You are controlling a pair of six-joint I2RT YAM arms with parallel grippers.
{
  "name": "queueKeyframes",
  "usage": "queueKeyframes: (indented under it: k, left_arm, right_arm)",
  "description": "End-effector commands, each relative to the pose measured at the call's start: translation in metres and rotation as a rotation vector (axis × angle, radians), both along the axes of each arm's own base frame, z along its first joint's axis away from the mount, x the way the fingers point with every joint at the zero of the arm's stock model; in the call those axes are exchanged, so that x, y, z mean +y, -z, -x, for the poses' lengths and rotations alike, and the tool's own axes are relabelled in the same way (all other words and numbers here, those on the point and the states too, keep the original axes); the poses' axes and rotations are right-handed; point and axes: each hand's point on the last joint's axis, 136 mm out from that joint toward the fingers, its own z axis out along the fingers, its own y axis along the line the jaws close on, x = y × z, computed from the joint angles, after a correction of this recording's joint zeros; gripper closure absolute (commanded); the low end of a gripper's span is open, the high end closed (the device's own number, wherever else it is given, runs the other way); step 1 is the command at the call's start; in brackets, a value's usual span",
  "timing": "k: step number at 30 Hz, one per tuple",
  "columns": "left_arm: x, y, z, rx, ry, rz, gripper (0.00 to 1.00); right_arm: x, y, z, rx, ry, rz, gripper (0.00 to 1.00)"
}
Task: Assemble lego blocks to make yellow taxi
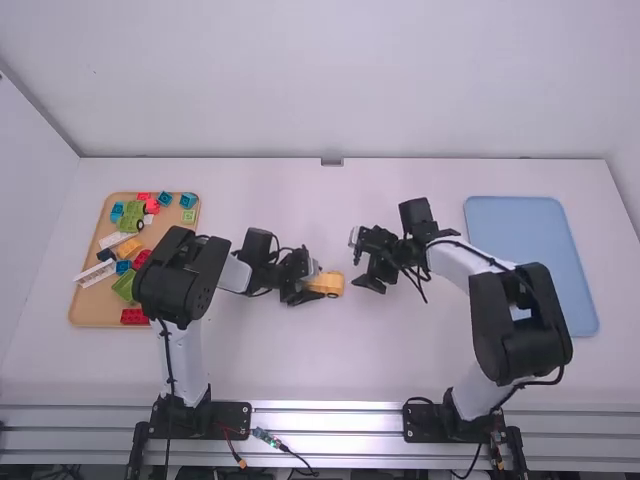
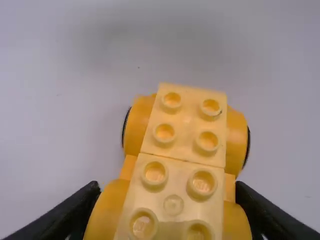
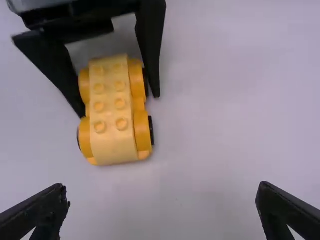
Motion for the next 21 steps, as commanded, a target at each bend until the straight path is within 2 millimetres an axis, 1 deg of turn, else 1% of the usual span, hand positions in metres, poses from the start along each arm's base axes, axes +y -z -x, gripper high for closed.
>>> queueKeyframes:
  k: [1,2,3,5,8,9,11,14,15,16,17,19,21]
  left_arm:
    - [-0.001,0.004,0.000,0.007,-0.006,-0.026,0.12]
    - [-0.001,0.004,0.000,0.007,-0.006,-0.026,0.08]
    - [-0.001,0.004,0.001,0.007,-0.007,-0.026,0.07]
    - [0.000,0.005,0.001,0.007,-0.007,-0.027,0.00]
    - [0.005,0.011,-0.002,0.010,-0.037,-0.072,0.01]
    - [0.009,0.015,-0.003,0.024,-0.060,-0.111,0.01]
    - [0.015,0.016,-0.003,0.045,-0.083,-0.155,0.01]
    - [0.029,0.004,-0.005,0.074,-0.126,-0.227,0.01]
    - [0.036,-0.004,-0.006,0.077,-0.142,-0.263,0.01]
    - [0.037,-0.005,-0.006,0.077,-0.145,-0.268,0.01]
    - [0.045,-0.014,-0.008,0.079,-0.173,-0.310,0.01]
    - [0.058,-0.024,-0.011,0.081,-0.218,-0.392,0.01]
    - [0.073,-0.030,-0.012,0.083,-0.260,-0.485,0.01]
  right_arm:
    - [-0.006,-0.012,-0.006,-0.046,0.028,0.024,0.01]
    - [-0.006,-0.012,-0.006,-0.047,0.028,0.025,0.01]
    - [-0.006,-0.011,-0.006,-0.046,0.028,0.026,0.01]
    - [-0.006,-0.011,-0.006,-0.045,0.028,0.025,0.01]
    - [-0.006,-0.011,-0.007,-0.046,0.028,0.025,0.01]
    - [-0.006,-0.012,-0.007,-0.047,0.028,0.025,0.01]
    - [-0.006,-0.012,-0.007,-0.050,0.028,0.025,0.01]
    - [-0.009,-0.010,-0.010,-0.059,0.039,0.048,0.01]
    - [-0.011,-0.008,-0.011,-0.063,0.047,0.065,0.01]
    - [-0.012,-0.008,-0.011,-0.064,0.048,0.067,0.01]
    - [-0.013,-0.008,-0.012,-0.066,0.052,0.073,0.01]
    - [-0.012,-0.008,-0.013,-0.069,0.051,0.071,0.01]
    - [-0.013,-0.008,-0.013,-0.071,0.052,0.071,0.01]
